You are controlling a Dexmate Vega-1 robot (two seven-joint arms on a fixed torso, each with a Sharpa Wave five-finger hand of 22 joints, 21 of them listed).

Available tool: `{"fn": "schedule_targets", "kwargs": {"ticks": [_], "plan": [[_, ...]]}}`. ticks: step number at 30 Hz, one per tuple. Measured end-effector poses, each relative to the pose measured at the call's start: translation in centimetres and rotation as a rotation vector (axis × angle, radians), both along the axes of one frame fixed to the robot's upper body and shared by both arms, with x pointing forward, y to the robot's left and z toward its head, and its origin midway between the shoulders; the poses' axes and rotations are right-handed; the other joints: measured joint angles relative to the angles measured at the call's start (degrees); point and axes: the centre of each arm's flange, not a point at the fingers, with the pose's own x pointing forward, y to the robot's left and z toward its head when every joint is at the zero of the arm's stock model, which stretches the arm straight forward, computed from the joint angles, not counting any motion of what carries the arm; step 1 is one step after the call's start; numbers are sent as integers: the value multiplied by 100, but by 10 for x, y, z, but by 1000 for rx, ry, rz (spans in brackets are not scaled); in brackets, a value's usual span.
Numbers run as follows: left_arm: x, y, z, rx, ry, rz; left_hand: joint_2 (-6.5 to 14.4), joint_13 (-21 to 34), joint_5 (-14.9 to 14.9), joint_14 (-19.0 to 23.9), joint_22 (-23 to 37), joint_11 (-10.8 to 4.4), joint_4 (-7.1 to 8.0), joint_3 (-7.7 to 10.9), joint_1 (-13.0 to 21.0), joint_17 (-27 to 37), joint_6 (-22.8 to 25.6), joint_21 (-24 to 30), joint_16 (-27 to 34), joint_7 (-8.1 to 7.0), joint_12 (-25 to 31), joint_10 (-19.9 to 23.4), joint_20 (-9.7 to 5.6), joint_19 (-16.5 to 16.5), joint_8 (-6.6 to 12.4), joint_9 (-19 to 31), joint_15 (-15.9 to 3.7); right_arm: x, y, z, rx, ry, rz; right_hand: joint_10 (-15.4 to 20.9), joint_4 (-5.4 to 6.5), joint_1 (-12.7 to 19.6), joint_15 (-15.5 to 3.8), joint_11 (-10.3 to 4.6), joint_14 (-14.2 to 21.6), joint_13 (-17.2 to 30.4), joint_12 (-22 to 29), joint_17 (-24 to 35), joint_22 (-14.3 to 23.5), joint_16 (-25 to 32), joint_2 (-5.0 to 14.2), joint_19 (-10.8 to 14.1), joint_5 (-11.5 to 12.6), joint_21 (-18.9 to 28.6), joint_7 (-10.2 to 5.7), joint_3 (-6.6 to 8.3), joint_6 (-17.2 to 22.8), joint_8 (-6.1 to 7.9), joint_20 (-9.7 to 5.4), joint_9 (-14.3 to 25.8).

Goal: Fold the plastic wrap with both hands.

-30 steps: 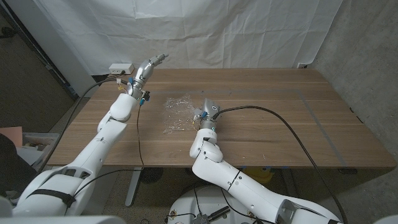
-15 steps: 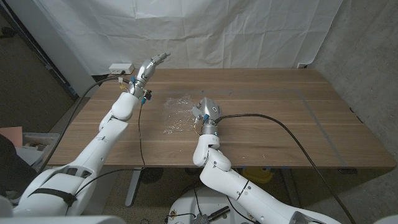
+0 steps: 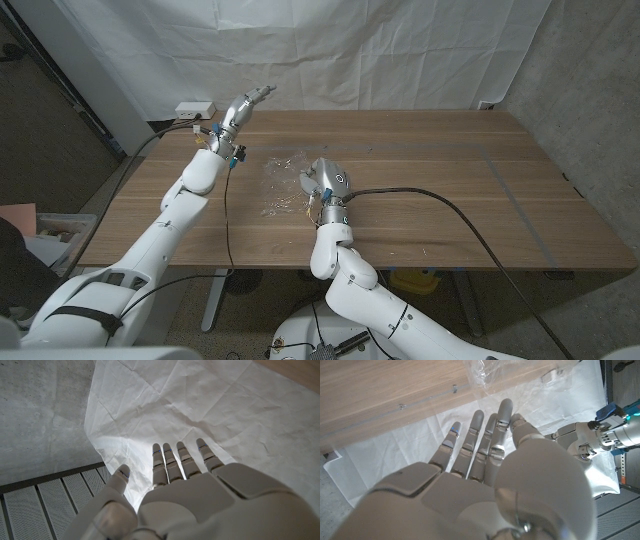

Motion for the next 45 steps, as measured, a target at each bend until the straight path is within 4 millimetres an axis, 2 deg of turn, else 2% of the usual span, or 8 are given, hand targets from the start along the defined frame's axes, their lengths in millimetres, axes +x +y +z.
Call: {"fn": "schedule_targets", "kwargs": {"ticks": [6,12,18,25,32,45], "plan": [[-1,-3,1,9,-13,-5,0,0,0,0,0,0,0,0,0,0,0,0,0,0,0,0,32,-32,0,0,0,-1,7,-6,-24,27,35,2,-23,0,0,2,0,-28,0,10,0,0,0,0,0,0,0,22,0,11,0,0],[3,-7,2,16,-13,-11,0,0,0,0,0,0,0,0,0,0,0,0,0,0,0,0,32,-32,0,0,0,6,14,-15,-34,61,56,30,-23,0,0,31,0,-28,0,43,0,0,0,1,-44,0,0,22,-1,11,0,0],[6,-13,3,36,-13,-22,0,0,0,-21,0,0,1,0,0,13,0,0,0,0,0,0,32,-32,0,0,22,26,22,-28,-46,104,42,30,-7,0,0,31,0,-27,30,70,1,0,0,1,-44,0,31,38,30,11,0,-17],[9,-18,4,54,-8,-27,0,0,0,-21,0,0,1,0,0,15,1,-41,0,0,0,1,32,-31,0,0,21,37,24,-37,-53,143,21,30,-13,30,0,31,0,-30,45,83,1,0,-30,-2,-44,0,31,45,30,10,3,0],[15,-21,2,65,4,-31,0,0,0,-21,0,-1,1,0,0,15,1,-42,0,0,0,1,32,-31,0,0,21,32,23,-39,-47,154,8,30,-31,53,0,32,0,-30,45,96,2,0,-53,-31,-44,0,62,62,60,32,32,0],[24,-25,-6,74,22,-48,0,0,0,-21,0,-1,1,0,0,15,-22,-41,0,23,0,1,32,-31,0,0,21,10,20,-16,-6,79,0,29,-9,53,0,32,0,-54,45,123,2,0,-52,-30,-89,0,82,88,80,61,32,53]]}}
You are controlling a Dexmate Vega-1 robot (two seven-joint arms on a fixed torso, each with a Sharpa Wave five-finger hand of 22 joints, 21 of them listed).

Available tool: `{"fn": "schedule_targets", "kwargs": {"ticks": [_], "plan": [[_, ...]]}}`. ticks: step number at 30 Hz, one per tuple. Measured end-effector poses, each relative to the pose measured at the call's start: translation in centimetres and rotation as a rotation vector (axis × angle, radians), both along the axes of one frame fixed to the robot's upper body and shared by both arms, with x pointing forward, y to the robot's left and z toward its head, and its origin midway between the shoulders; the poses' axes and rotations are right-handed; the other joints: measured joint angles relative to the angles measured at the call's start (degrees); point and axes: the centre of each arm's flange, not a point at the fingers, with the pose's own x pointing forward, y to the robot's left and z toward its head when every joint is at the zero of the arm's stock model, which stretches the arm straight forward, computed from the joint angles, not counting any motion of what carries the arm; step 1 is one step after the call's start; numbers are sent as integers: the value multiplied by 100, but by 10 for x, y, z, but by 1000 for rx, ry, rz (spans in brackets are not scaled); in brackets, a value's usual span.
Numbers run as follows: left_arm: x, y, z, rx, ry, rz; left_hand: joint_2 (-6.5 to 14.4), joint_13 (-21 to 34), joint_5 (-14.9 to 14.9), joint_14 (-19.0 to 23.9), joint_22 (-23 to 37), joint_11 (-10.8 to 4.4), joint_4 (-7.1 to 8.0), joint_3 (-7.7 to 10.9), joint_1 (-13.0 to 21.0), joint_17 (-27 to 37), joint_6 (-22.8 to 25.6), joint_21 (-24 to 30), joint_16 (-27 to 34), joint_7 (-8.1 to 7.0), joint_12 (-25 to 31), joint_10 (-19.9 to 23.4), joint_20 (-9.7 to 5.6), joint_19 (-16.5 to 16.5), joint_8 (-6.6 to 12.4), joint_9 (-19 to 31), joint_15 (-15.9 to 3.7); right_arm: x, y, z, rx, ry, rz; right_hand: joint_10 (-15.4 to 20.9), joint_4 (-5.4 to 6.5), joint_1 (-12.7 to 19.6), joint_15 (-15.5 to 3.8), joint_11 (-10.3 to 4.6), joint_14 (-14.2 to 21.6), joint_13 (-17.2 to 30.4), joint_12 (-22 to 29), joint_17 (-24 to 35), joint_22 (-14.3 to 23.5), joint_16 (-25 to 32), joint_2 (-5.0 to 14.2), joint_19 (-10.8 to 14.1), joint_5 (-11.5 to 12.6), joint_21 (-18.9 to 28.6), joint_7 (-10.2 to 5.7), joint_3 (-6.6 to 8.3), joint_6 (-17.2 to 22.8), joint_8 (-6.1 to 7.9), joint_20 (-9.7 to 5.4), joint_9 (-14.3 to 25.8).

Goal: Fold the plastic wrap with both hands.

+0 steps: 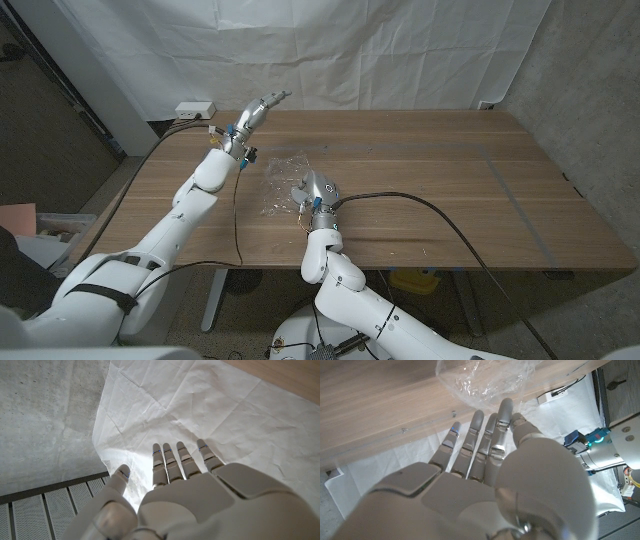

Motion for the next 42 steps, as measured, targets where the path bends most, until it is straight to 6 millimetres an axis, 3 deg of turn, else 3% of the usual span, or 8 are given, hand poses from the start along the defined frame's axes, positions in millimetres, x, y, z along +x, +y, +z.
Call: {"fn": "schedule_targets", "kwargs": {"ticks": [11,34,42], "plan": [[9,-1,3,15,1,-3,0,0,0,-62,0,-7,0,0,0,0,-30,0,0,-12,0,-53,-22,-21,0,0,-1,-14,7,7,9,-16,23,-22,-5,0,0,22,0,0,29,26,0,-46,0,0,0,0,52,53,-11,0,0,27],[25,-8,6,56,11,-5,0,0,0,-61,0,10,0,0,0,0,-60,0,0,-43,0,-71,-21,-21,0,0,-1,-23,24,16,-9,10,64,9,10,-53,-11,52,100,-25,44,-20,1,-122,-98,-8,-27,0,84,116,20,77,53,80],[29,-10,5,71,19,-3,0,0,0,-60,0,10,0,0,0,0,-60,0,1,-43,0,-71,11,-52,0,0,0,-26,30,12,-19,57,91,32,18,-98,-22,74,146,-25,44,-70,1,-184,-144,-8,-27,0,114,219,51,98,52,80]]}}
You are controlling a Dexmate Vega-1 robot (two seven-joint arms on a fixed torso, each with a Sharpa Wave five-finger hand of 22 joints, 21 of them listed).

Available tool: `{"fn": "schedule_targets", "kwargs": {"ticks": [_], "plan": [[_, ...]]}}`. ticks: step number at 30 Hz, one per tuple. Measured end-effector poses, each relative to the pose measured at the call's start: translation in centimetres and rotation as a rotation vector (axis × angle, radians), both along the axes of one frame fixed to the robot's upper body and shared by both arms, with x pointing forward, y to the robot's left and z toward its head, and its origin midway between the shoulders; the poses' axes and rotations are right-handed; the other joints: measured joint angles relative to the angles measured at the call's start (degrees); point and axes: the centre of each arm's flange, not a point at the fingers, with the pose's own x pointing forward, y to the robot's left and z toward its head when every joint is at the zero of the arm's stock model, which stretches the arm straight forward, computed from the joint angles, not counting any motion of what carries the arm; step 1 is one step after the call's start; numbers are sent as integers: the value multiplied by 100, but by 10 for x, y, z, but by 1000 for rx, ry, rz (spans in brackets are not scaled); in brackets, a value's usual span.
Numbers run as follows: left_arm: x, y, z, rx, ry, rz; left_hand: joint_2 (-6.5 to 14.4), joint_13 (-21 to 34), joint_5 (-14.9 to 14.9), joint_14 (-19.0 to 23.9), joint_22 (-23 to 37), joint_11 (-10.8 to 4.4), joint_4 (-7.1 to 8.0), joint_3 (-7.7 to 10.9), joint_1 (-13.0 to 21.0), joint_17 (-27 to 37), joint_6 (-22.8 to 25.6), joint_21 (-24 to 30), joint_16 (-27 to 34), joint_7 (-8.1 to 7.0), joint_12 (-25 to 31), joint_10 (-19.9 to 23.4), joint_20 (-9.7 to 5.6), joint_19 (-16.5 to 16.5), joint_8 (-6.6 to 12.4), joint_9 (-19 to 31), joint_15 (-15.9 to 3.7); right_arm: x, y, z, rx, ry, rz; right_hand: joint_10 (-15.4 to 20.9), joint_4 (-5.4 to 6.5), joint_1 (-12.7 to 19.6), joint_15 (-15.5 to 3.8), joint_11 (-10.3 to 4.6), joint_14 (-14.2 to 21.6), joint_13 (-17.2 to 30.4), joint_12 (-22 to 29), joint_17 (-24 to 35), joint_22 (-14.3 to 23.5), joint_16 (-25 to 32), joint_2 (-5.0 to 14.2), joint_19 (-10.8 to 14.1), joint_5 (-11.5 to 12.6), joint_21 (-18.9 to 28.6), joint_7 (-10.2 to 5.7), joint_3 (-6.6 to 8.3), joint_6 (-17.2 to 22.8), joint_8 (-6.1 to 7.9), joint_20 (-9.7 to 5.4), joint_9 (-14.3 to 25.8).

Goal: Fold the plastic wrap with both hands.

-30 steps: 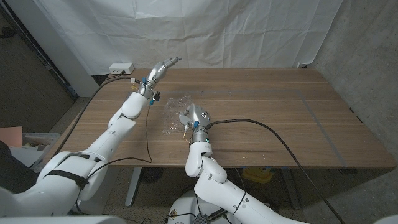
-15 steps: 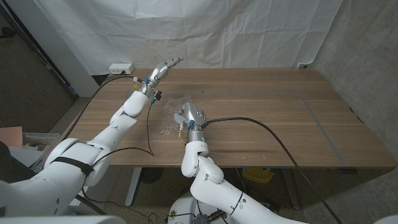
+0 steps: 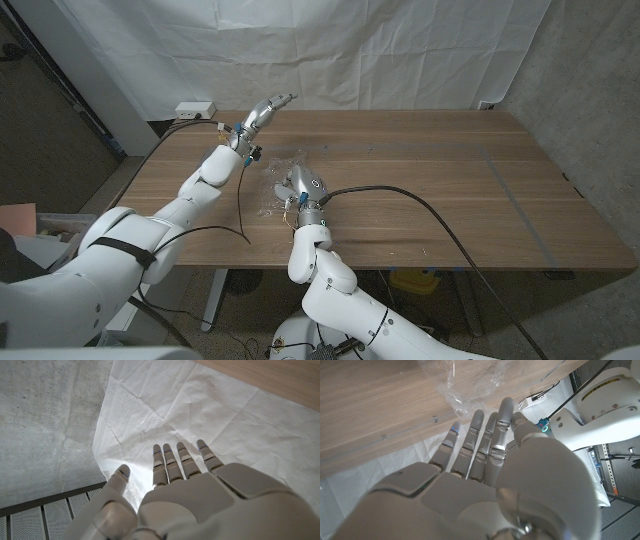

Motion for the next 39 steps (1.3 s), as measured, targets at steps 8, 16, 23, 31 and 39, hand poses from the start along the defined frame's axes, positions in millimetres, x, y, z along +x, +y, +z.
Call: {"fn": "schedule_targets", "kwargs": {"ticks": [8,16,23,31,39], "plan": [[1,0,-1,8,4,1,0,0,0,0,0,0,0,0,0,-1,0,0,0,0,0,0,0,0,0,0,0,5,3,-8,-33,37,-1,-22,0,0,1,42,-1,0,0,17,0,0,0,-21,0,0,0,0,0,0,20,0],[0,1,-1,8,-3,-5,1,0,0,0,0,0,0,0,-1,-1,0,0,0,0,0,0,0,0,0,0,0,16,7,-19,-83,66,-23,-360,205,-501,12,147,-186,49,-25,243,14,64,-209,-69,-22,0,-199,-210,-407,-232,68,-96],[-3,3,-1,8,-12,-15,1,0,0,0,0,0,0,0,-1,-1,0,0,0,0,0,1,-1,1,0,0,0,26,2,-25,-130,88,-71,-994,298,-994,50,322,-525,149,-199,460,14,158,-318,-60,28,0,-286,-567,-1395,-575,144,-27],[-6,4,-1,4,-20,-27,2,0,0,1,0,0,0,0,-2,-1,0,0,0,0,0,1,-1,1,0,0,0,34,-10,-27,-192,136,-121,-2023,303,-1331,305,523,-1341,296,-535,573,13,141,-268,-108,116,-62,-315,-906,-2952,-1051,232,121],[-7,5,-1,4,-23,-34,29,0,0,0,0,0,0,0,-64,-1,0,0,0,0,0,1,-1,1,0,0,0,35,-26,-27,-251,189,-162,-2388,340,-1498,444,625,-1695,355,-647,573,13,62,-236,-207,149,-67,-259,-1054,-3391,-1150,246,186]]}}
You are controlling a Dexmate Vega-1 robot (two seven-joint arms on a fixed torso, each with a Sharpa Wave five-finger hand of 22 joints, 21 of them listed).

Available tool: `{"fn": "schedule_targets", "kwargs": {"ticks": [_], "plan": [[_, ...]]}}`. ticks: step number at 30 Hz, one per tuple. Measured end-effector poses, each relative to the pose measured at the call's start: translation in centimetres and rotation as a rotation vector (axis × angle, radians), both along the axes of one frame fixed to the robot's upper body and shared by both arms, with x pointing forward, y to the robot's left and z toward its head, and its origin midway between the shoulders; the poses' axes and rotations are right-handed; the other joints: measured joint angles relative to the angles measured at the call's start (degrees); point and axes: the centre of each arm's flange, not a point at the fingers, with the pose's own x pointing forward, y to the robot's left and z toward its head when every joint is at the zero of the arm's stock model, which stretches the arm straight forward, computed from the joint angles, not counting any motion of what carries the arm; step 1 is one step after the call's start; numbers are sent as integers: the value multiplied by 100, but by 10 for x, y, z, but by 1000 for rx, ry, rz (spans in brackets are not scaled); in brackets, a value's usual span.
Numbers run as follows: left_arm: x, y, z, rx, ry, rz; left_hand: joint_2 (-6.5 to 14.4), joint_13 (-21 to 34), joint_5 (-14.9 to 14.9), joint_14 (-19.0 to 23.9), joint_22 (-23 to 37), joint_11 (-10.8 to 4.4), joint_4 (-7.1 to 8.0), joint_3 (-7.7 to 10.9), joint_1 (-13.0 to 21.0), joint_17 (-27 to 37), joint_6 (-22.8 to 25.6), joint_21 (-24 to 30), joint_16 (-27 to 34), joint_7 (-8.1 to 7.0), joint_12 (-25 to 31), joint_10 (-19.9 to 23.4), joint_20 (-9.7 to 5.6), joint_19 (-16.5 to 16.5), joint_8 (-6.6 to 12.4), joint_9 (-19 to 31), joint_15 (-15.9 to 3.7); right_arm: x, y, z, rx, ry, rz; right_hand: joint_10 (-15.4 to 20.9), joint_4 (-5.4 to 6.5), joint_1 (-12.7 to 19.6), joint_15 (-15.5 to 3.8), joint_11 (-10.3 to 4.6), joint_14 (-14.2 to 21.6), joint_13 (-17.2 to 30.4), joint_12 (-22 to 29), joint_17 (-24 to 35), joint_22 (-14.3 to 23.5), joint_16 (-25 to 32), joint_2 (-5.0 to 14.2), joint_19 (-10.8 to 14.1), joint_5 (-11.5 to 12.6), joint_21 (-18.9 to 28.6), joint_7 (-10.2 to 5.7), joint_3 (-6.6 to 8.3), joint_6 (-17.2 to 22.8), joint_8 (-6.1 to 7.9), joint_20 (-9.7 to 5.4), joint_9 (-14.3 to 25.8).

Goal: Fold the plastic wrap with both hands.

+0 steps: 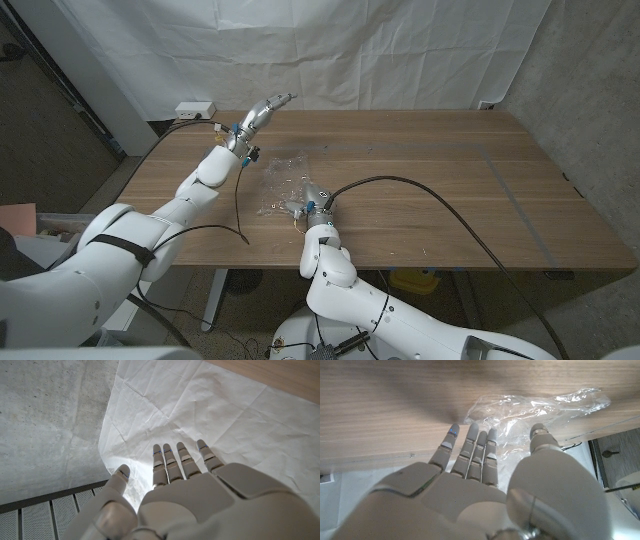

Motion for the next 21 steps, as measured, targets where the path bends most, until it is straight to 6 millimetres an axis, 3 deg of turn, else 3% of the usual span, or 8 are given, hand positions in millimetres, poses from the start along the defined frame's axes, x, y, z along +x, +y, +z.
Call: {"fn": "schedule_targets", "kwargs": {"ticks": [5,8,16,20,21], "plan": [[-1,1,0,-1,-2,-2,-1,0,0,0,0,0,0,0,1,0,0,0,0,0,0,0,0,0,0,0,0,-3,-11,2,-17,14,-22,-96,0,-13,14,-27,-105,5,-39,-5,0,-22,13,-44,22,-43,-25,0,-25,0,-2,12],[-1,1,1,-2,-5,-3,-2,0,0,0,0,0,0,0,2,0,0,0,0,0,0,0,0,0,0,0,0,-5,-14,3,-34,25,-21,-349,6,-127,30,-4,-302,29,-135,-27,0,-117,-14,-215,34,-130,-72,-102,-336,-23,16,52],[-4,0,4,-2,-17,-7,-23,0,0,0,0,0,0,0,23,0,0,0,0,0,0,0,0,0,0,0,0,-9,-26,21,-77,99,5,-1509,216,-865,352,185,-1458,151,-529,28,28,-462,-255,-1093,322,-414,157,-686,-1576,-190,148,185],[-4,0,5,-2,-20,-6,-46,0,0,0,0,0,0,0,46,0,0,0,0,0,0,0,0,0,0,0,0,-9,-32,22,-99,194,40,-1924,302,-1180,384,189,-1860,205,-603,53,54,-598,-508,-1469,367,-466,140,-1011,-1954,-217,130,207],[-4,-1,5,-2,-20,-6,-45,0,0,0,0,0,0,0,46,0,0,0,0,0,0,0,0,0,0,0,0,-11,-36,32,-112,191,50,-2012,323,-1244,379,180,-1948,213,-642,53,54,-640,-572,-1530,367,-466,126,-1071,-2035,-232,130,212]]}}
